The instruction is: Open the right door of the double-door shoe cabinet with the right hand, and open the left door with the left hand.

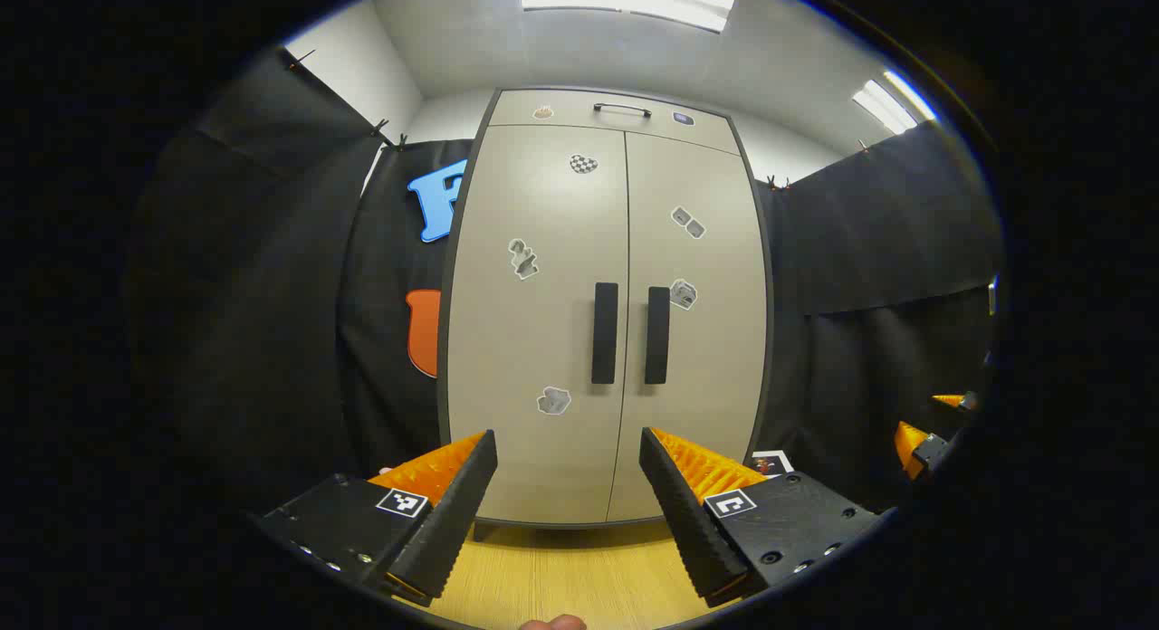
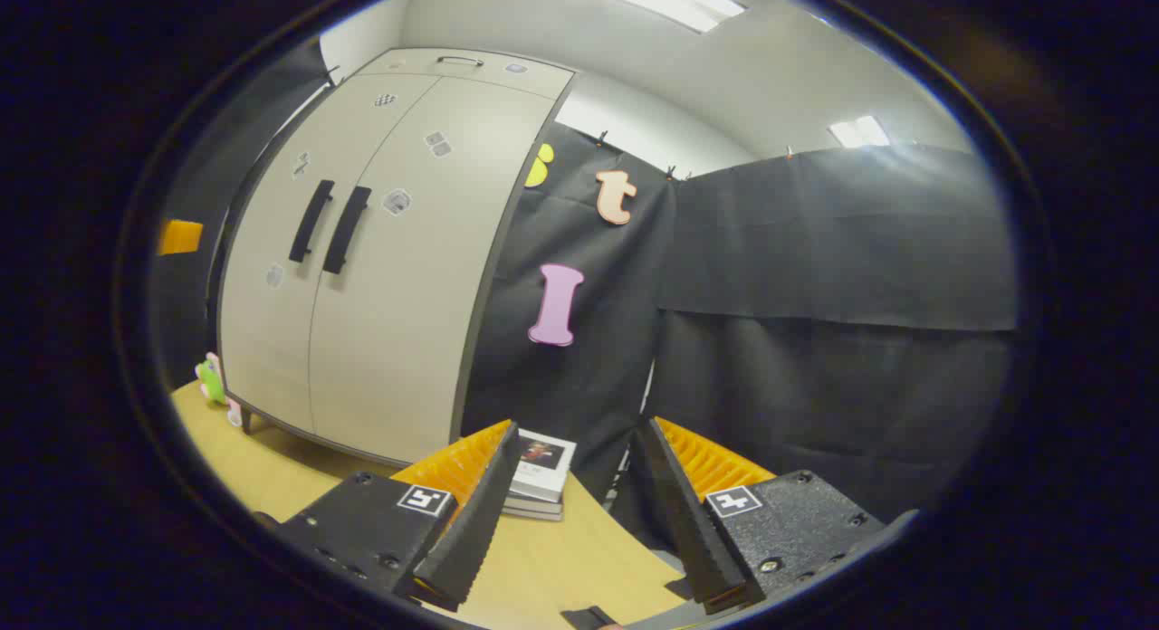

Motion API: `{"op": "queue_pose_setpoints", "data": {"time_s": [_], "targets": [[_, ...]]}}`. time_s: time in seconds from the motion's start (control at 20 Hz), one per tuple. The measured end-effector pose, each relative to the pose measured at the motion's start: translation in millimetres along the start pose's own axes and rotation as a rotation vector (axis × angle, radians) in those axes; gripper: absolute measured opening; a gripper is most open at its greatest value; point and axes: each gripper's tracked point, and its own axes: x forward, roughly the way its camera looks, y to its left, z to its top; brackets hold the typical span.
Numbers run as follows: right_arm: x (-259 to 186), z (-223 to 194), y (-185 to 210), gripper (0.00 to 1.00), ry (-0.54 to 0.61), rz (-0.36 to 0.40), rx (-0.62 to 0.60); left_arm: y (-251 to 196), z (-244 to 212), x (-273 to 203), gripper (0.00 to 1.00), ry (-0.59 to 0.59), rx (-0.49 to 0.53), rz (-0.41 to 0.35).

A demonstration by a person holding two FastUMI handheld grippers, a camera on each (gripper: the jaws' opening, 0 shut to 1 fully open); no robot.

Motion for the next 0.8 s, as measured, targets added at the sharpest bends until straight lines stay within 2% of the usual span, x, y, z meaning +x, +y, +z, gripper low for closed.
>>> {"op": "queue_pose_setpoints", "data": {"time_s": [0.05,0.1,0.25,0.4,0.55,0.8], "targets": [[-9.3,4.0,0.8,0.89,0.002,0.004,-0.018,-4.4,-0.3,0.8,0.95,0.0,-0.007,-0.008],[-20.8,12.3,12.1,0.88,0.003,0.03,-0.022,-8.5,-0.5,1.5,0.95,-0.001,-0.012,-0.014],[-46.8,55.7,73.6,0.88,-0.03,0.186,0.024,-13.1,-0.3,0.7,0.95,0.005,0.009,-0.021],[-56.3,107.3,123.7,0.88,-0.099,0.333,0.149,-5.2,5.1,-3.1,0.95,0.0,0.041,0.002],[-49.2,137.2,137.2,0.88,-0.138,0.37,0.172,7.4,4.3,-8.8,0.95,0.019,0.066,0.027],[-39.4,133.9,159.6,0.88,-0.109,0.4,0.158,22.9,14.3,-17.3,0.95,0.006,0.086,0.07]]}}
